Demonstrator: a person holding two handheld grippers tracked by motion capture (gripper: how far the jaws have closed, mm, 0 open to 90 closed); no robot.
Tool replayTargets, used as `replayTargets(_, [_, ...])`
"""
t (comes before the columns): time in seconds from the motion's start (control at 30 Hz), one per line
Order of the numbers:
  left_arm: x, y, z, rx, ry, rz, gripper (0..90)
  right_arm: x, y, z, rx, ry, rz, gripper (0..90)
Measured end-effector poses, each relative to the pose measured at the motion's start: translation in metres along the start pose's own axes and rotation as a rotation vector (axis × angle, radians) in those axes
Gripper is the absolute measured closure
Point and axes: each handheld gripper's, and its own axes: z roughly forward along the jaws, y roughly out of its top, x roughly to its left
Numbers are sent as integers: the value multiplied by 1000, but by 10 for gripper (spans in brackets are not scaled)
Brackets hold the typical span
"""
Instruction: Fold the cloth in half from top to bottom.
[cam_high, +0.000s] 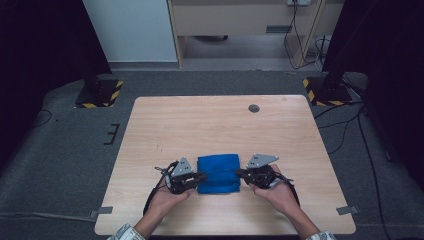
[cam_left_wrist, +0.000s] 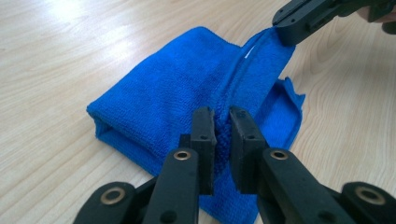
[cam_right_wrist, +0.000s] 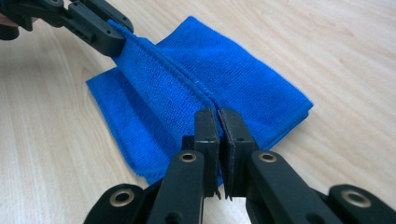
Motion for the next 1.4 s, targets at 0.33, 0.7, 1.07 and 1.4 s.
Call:
replayTargets(0.33, [-2,-9,-1,14,-5,4,779,5,-6,4,30,8,-17,833])
replayTargets(0.7, [-10,-14,-9,-9,-8,17,627,12,-11,-4,44,12,-3,597])
replayTargets(1.07, [-21,-15,-16,-24,-33,27,580,20,-15,-10,67,38,-2,560])
replayTargets(1.4, [-11,-13,-15,-41,8,12,588,14,-8,-6,51,-2,10,506])
